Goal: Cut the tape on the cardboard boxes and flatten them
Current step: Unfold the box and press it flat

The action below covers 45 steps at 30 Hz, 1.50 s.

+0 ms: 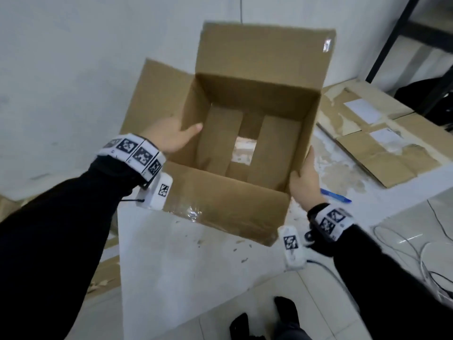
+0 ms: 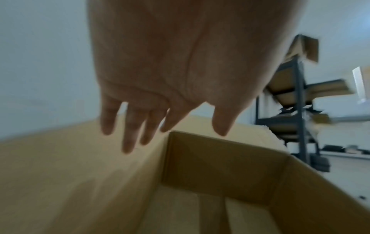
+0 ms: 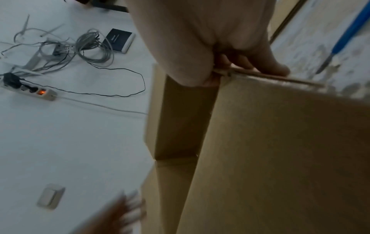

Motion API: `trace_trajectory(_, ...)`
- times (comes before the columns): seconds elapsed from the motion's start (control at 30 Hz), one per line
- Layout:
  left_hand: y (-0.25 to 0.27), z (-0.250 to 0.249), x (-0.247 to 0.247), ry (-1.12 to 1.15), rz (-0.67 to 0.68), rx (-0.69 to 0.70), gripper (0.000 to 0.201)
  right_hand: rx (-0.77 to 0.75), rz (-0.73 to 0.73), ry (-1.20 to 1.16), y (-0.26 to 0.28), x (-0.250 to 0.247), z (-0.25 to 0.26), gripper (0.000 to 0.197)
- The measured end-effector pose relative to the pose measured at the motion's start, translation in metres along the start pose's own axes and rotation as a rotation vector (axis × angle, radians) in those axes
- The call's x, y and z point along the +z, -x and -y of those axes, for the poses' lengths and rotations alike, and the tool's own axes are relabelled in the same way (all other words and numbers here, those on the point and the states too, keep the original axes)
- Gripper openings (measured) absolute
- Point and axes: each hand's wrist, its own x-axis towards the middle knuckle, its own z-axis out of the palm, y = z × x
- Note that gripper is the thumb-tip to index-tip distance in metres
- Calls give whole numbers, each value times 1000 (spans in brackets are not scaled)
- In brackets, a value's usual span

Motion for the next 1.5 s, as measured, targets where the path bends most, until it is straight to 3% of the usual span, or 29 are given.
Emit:
trace_trajectory(0.1,7,-59,-17,222,-299,340,83,-62,-148,-65,34,42,-9,85)
trace_trajectory(0.17,3,-86,-17,326,-351,411,85,-68,-154,-155,69,75,-20,83)
trace_trajectory(0.23,-5,-101,-13,336,-266,358,86,-127,-150,-120,106,104,-34,82)
trace_trajectory(0.3,-14,-102,-1,165,-134,281,88,-282,-89,54,136,120,-43,96)
trace_trajectory(0.37,-19,-95,15,13,-2,231,89,-292,-16,-7,146,114,-46,96)
trace_trajectory(0.43,-19,-86,27,-69,74,185,86,-286,31,-140,143,91,-50,70)
trace_trajectory(0.5,-19,-77,33,-145,123,160,85,-245,-16,-150,134,59,-52,39)
trace_trajectory(0.6,-16,-64,34,-216,185,169,86,-36,-45,-264,102,21,-52,15)
trace_trajectory(0.67,-12,-53,34,-236,227,174,92,73,-15,-298,70,5,-50,27)
trace_trajectory(0.8,2,-28,34,-201,269,176,98,215,359,-424,15,-1,-29,67)
trace_trajectory(0.9,19,-4,33,-126,269,136,97,59,360,-616,-6,-7,8,67)
trace_trajectory(0.97,32,1,37,-62,226,118,102,-101,359,-698,-16,-11,37,57)
trace_trajectory(1.1,43,-22,37,143,122,31,125,-498,583,-342,-29,-9,82,15)
trace_trajectory(1.13,46,-28,33,234,98,-9,128,-545,672,-224,-33,-7,88,13)
trace_trajectory(1.2,56,-38,21,388,43,-46,116,-522,846,-25,-44,-4,96,43)
trace_trajectory(1.23,64,-46,13,442,-22,-38,97,-466,918,29,-49,-3,99,60)
trace_trajectory(1.3,82,-74,-1,451,-273,-5,56,-364,1045,47,-59,1,104,83)
trace_trajectory(1.33,87,-91,-2,418,-361,11,47,-337,1093,40,-64,5,106,90)
trace_trajectory(1.4,87,-122,8,288,-328,22,46,-364,1141,50,-71,14,110,98)
trace_trajectory(1.5,67,-146,44,-87,-99,-63,52,-374,1173,41,-81,25,102,100)
